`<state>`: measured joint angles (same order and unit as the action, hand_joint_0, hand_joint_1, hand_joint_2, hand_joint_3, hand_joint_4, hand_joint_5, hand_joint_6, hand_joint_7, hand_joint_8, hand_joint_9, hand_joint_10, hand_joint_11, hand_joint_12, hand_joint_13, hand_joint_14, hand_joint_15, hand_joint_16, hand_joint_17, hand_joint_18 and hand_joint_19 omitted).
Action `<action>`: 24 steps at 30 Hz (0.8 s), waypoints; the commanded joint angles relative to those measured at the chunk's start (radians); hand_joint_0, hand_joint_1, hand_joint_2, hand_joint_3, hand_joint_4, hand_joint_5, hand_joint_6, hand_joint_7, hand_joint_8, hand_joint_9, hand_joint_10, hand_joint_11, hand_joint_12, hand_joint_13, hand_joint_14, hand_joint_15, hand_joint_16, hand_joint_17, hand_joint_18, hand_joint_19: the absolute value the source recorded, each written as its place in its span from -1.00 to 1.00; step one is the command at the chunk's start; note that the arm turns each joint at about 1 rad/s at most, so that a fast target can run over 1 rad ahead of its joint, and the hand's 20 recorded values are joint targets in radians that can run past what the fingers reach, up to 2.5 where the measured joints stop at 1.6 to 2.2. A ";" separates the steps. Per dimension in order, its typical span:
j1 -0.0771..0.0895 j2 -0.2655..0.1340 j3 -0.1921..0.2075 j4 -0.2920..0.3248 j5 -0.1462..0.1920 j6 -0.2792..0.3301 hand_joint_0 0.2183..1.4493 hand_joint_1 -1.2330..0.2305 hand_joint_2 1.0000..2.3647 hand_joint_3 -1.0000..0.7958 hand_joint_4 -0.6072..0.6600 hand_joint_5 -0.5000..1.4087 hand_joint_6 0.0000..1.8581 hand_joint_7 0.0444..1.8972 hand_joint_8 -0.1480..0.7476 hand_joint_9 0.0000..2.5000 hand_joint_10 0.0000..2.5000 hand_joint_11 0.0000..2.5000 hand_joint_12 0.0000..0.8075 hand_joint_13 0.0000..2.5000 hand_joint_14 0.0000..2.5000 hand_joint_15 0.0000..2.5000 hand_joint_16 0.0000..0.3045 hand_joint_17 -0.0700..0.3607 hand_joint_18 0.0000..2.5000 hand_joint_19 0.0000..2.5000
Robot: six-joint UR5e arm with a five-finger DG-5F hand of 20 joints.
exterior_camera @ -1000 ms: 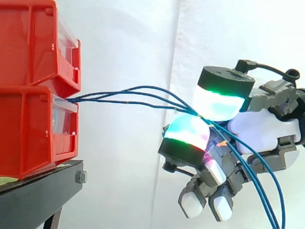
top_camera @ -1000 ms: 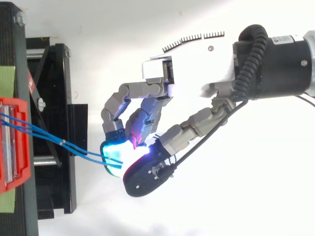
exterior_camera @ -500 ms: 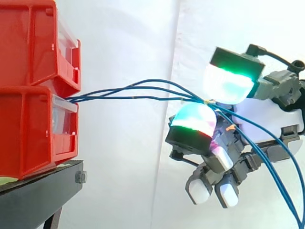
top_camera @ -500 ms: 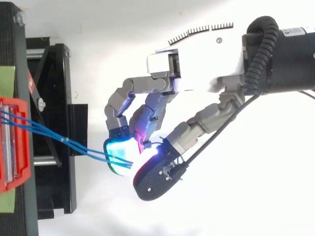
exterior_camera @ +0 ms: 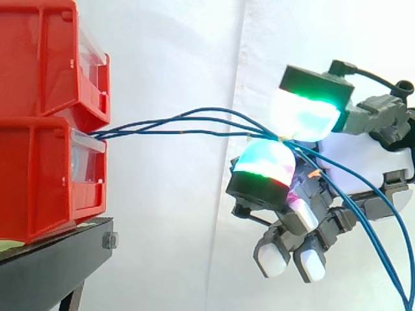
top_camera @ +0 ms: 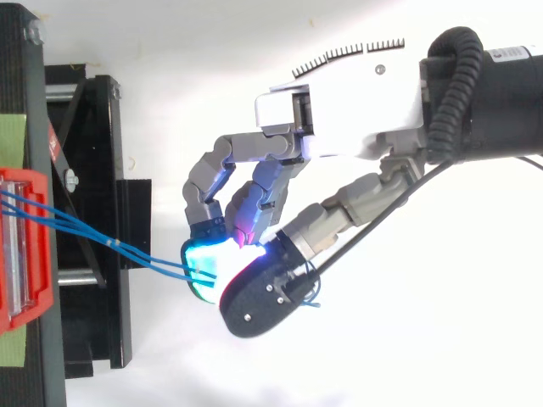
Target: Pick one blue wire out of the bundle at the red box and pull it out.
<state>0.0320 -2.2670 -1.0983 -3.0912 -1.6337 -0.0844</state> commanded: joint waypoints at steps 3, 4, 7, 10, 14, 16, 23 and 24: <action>0.000 0.000 0.000 -0.001 -0.005 0.000 -0.24 -0.41 -0.99 -0.30 0.11 -0.71 0.00 -0.02 0.01 -0.41 -0.99 -0.56 0.02 -0.46 -0.99 -0.70 -0.65 -0.11 -0.48 -0.65; 0.000 0.000 0.000 -0.001 -0.008 0.000 -0.24 -0.42 -0.98 -0.28 0.10 -0.72 0.00 -0.02 0.01 -0.41 -0.99 -0.56 0.02 -0.46 -0.99 -0.70 -0.65 -0.12 -0.47 -0.65; 0.000 0.000 0.000 -0.001 -0.015 0.006 -0.24 -0.40 -0.98 -0.24 0.07 -0.72 0.00 0.01 0.00 -0.42 -0.99 -0.55 0.01 -0.46 -0.99 -0.70 -0.65 -0.12 -0.47 -0.64; 0.000 0.000 0.000 0.000 -0.018 0.009 -0.24 -0.37 -0.98 -0.22 0.07 -0.72 0.00 0.01 0.00 -0.42 -0.99 -0.55 0.01 -0.46 -0.99 -0.69 -0.65 -0.12 -0.47 -0.64; 0.000 0.000 0.000 -0.001 -0.031 0.021 -0.25 -0.36 -0.98 -0.19 0.06 -0.73 -0.01 0.00 0.00 -0.41 -0.99 -0.56 0.01 -0.46 -0.99 -0.70 -0.65 -0.11 -0.47 -0.64; 0.000 0.000 0.000 -0.001 -0.044 0.035 -0.27 -0.33 -0.98 -0.16 0.05 -0.73 -0.01 0.01 0.00 -0.41 -0.99 -0.57 0.01 -0.46 -0.99 -0.69 -0.64 -0.11 -0.47 -0.63; -0.001 0.000 0.000 -0.003 -0.060 0.077 -0.41 -0.06 -0.98 -0.04 0.16 -0.72 -0.01 -0.04 0.05 -0.37 -0.99 -0.56 0.08 -0.44 -0.99 -0.68 -0.58 -0.01 -0.48 -0.59; 0.000 0.000 0.000 -0.003 -0.060 0.087 -0.41 -0.03 -0.98 -0.03 0.16 -0.72 -0.02 -0.05 0.06 -0.36 -0.99 -0.56 0.10 -0.44 -0.99 -0.67 -0.58 0.00 -0.48 -0.59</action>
<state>0.0313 -2.2672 -1.0983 -3.0930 -1.6914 -0.0202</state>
